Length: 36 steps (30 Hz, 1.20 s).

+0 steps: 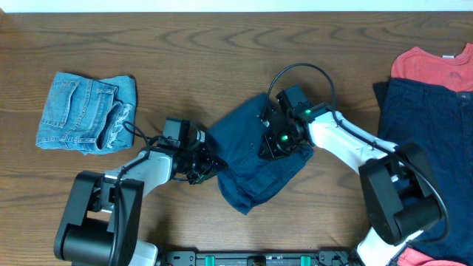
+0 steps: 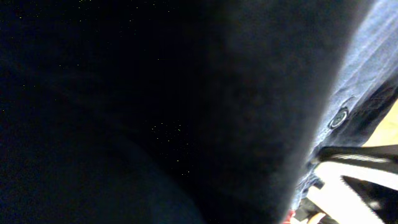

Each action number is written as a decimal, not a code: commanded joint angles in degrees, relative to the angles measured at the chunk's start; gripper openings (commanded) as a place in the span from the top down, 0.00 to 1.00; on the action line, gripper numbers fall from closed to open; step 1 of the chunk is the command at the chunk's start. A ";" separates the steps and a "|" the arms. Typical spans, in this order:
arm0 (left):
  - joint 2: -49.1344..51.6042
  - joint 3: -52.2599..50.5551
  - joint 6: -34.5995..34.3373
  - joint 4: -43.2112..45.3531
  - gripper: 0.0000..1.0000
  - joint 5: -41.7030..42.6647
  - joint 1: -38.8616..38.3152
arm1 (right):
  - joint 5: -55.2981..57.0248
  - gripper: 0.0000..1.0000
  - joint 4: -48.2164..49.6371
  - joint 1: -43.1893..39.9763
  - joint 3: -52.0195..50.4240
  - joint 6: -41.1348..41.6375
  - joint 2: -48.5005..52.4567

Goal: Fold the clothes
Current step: 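Grasp the bundled shorts with both grippers and press them together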

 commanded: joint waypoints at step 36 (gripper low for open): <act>7.19 -2.40 -3.17 10.21 0.94 -10.56 -10.14 | 9.35 0.96 -1.62 1.27 0.66 1.51 6.21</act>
